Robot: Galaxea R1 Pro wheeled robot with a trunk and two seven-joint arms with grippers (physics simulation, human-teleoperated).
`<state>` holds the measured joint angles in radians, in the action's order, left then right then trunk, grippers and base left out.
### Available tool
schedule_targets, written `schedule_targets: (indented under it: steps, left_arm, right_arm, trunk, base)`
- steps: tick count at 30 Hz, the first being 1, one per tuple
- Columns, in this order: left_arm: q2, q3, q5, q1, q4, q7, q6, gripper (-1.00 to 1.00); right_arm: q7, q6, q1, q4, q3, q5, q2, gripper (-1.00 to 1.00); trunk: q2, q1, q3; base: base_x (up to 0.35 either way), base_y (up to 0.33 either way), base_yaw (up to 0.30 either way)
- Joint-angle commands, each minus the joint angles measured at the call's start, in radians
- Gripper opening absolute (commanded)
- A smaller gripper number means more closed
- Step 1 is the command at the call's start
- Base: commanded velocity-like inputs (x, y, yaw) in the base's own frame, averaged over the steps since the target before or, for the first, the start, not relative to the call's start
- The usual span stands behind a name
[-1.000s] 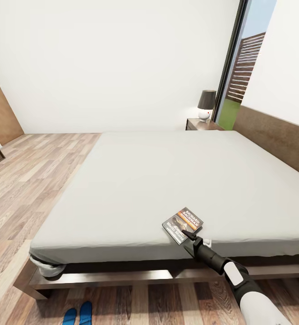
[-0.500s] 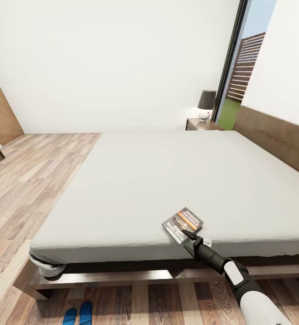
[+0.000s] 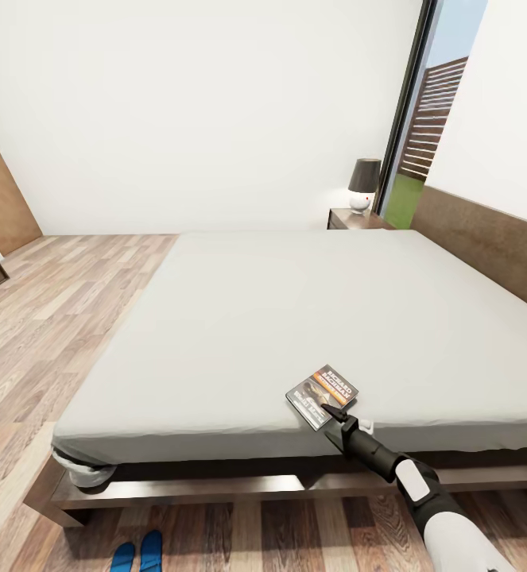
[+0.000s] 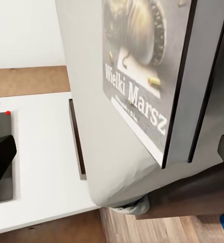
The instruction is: In the bedroom, move the book from the bed onto either nightstand, and place the two sandals side by side next to the bed.
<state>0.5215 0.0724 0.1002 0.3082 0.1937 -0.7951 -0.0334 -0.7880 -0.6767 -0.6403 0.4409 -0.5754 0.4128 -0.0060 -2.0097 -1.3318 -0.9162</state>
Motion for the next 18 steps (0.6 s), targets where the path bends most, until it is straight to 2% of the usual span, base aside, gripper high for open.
schedule_targets:
  steps: [1, 18]
  left_arm:
    - [0.0, 0.0, 0.009, 0.0, 0.001, -0.001, -0.003, 1.0]
    - [0.0, 0.0, 0.009, 0.0, 0.001, -0.001, -0.003, 1.0]
  right_arm:
    - [-0.002, -0.006, -0.001, 0.0, -0.004, 0.001, 0.0, 1.0]
    - [-0.004, -0.005, -0.001, -0.027, -0.007, 0.005, -0.007, 1.0]
  trunk:
    - [0.0, 0.0, -0.001]
    - [0.0, 0.0, -0.001]
  base:
    - [0.0, 0.0, 0.0]
    - [0.0, 0.0, 0.0]
